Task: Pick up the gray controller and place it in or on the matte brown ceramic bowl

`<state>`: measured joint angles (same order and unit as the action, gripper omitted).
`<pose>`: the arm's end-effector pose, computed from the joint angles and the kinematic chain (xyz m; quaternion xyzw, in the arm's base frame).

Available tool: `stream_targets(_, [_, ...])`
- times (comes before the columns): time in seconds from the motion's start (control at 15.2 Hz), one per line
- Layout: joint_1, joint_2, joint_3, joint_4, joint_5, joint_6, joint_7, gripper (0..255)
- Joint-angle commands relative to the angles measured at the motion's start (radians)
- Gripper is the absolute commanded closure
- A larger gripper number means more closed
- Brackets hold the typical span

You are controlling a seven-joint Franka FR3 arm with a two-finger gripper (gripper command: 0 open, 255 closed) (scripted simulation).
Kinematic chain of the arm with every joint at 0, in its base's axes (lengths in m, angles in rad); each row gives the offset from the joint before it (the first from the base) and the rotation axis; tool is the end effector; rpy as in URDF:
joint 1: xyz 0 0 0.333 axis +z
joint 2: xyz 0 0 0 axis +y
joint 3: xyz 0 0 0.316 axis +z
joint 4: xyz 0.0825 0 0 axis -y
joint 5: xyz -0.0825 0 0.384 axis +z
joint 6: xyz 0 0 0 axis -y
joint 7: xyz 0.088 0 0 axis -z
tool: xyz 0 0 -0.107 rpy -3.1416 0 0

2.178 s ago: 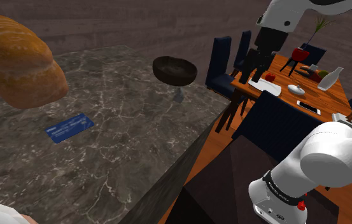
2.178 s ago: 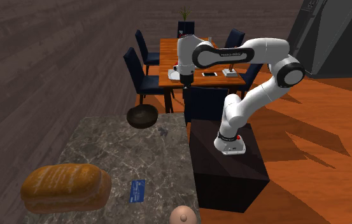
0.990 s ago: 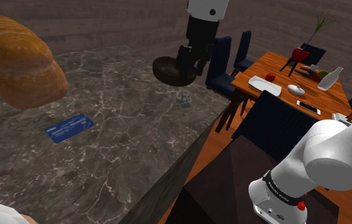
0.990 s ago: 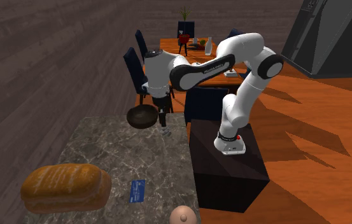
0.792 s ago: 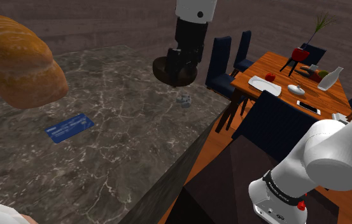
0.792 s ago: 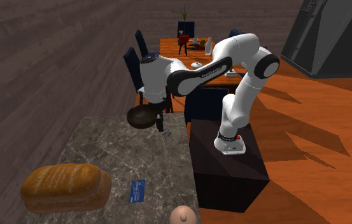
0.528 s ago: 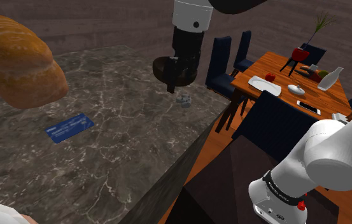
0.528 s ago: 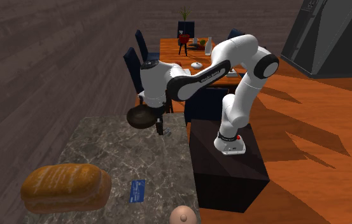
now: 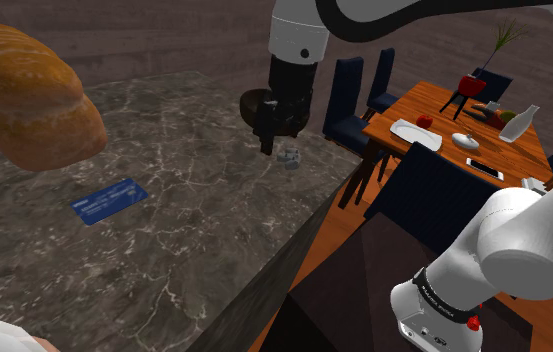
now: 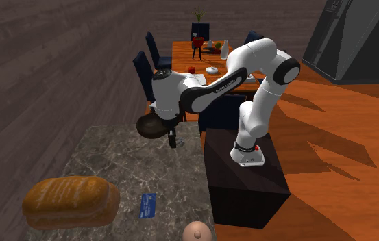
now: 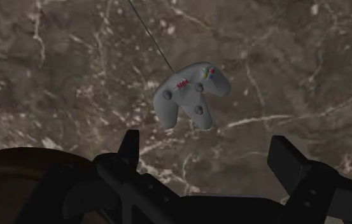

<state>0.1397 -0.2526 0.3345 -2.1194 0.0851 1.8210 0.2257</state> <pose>0.4176 0.2331 0.5083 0.9939 0.1061 -0.0273 0.0100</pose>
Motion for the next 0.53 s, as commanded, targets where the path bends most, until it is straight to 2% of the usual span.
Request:
stream_targets(0.0, [0.000, 0.000, 0.000, -0.001, 0.000, 0.001, 0.000, 0])
stream_targets(0.07, [0.000, 0.000, 0.000, -0.001, 0.000, 0.001, 0.000, 0])
stream_targets(0.13, [0.000, 0.000, 0.000, -0.001, 0.000, 0.001, 0.000, 255])
stream_targets(0.46, [0.000, 0.000, 0.000, -0.001, 0.000, 0.001, 0.000, 255])
